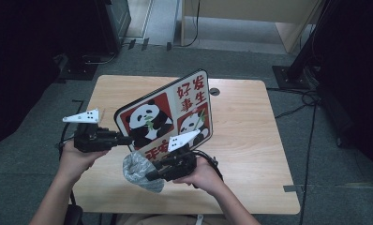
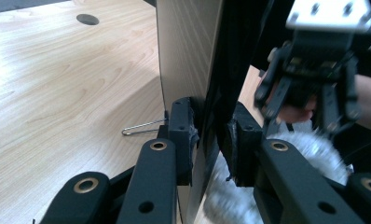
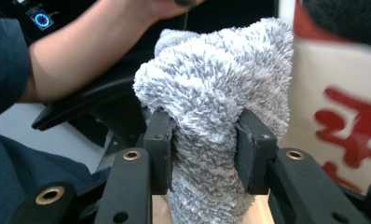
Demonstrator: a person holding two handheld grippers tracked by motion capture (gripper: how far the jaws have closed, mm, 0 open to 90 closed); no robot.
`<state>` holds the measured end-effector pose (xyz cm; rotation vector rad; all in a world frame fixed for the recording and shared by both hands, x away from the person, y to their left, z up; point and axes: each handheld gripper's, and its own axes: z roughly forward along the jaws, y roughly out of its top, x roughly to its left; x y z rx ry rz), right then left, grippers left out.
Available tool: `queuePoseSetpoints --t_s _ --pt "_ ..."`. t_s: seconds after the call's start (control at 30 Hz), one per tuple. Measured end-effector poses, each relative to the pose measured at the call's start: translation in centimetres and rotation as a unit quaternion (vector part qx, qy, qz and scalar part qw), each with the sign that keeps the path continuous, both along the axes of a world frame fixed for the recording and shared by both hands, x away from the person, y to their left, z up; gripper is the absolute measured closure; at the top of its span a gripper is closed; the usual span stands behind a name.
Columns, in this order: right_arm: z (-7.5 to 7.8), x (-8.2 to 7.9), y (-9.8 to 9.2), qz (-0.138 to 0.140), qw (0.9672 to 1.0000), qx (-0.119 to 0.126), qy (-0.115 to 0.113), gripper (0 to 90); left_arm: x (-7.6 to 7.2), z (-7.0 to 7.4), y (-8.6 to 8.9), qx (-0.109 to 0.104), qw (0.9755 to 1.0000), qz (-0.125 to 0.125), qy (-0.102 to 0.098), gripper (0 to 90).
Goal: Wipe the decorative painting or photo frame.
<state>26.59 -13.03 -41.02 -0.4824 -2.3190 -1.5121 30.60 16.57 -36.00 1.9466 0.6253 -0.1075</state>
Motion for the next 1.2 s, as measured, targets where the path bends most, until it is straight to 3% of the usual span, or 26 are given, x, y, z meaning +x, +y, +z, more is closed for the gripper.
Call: queuePoseSetpoints --t_s 0.1,0.37,0.63,1.2 --pt "1.2 0.1 -0.5 -0.006 0.9998 0.015 -0.008 62.7 0.0 0.0 0.0 0.001 1.0 0.001 0.0 74.9" --pt "4.5 0.4 -1.8 -0.024 0.999 0.014 -0.034 62.8 0.0 0.0 0.0 0.001 1.0 0.001 0.0 75.0" --pt "8.0 1.2 -3.0 -0.061 0.9964 0.026 -0.052 62.8 -0.1 0.0 0.0 0.001 1.0 0.003 0.0 75.0" --pt "15.4 3.4 -2.4 -0.103 0.9889 0.033 -0.101 62.8 -0.1 0.0 0.0 -0.002 1.0 0.003 0.0 75.0"
